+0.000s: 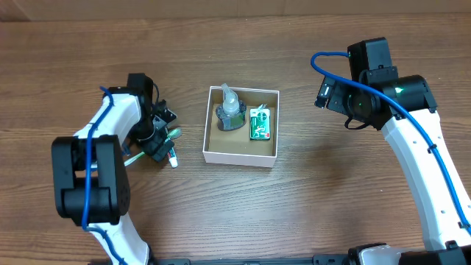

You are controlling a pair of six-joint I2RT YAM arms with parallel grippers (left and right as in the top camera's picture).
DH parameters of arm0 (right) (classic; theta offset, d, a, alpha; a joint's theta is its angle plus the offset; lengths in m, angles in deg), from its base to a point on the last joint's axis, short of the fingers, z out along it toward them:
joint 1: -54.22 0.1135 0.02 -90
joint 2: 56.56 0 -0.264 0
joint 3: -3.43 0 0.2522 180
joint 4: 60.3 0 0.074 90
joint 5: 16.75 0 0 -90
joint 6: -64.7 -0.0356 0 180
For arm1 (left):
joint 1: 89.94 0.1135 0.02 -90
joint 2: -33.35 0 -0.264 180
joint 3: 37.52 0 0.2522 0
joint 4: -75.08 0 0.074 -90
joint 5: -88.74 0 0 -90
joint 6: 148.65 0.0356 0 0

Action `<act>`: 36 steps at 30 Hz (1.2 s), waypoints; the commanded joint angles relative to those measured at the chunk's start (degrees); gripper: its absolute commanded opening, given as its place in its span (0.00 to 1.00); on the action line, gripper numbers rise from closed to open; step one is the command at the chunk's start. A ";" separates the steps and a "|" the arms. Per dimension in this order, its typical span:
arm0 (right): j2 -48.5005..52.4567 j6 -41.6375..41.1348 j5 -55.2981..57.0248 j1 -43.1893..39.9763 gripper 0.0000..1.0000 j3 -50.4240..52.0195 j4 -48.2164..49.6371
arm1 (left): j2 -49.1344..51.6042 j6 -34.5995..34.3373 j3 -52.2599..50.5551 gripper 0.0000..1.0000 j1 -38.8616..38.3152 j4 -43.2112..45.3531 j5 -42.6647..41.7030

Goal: Pack container

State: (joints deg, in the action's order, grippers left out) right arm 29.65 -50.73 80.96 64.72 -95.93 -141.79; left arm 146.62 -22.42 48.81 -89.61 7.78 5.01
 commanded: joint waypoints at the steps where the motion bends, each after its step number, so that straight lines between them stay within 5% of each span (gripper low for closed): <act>1: -0.11 0.42 0.22 -0.15 1.00 -0.17 0.07 | 1.36 0.81 -0.11 1.00 -0.76 0.52 0.24; 6: -0.11 0.42 0.22 -0.15 1.00 -0.17 0.02 | 1.36 0.59 -0.09 0.88 -0.79 0.66 -0.70; 12: -0.11 0.42 0.22 -0.15 1.00 -0.17 -0.11 | 1.36 -2.40 -0.09 0.42 -0.79 1.40 -1.92; 21: -0.11 0.42 0.22 -0.15 1.00 -0.17 -0.39 | 1.36 -7.19 -0.09 0.04 -0.79 1.49 -1.81; 36: -0.13 0.42 4.09 -0.31 1.00 -0.24 0.22 | -7.58 -11.32 6.75 0.04 -0.74 -0.85 -0.94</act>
State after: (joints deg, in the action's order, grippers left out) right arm 29.65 -50.69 83.43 64.70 -95.93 -142.09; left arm 145.88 -31.69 51.09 -90.09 7.26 4.15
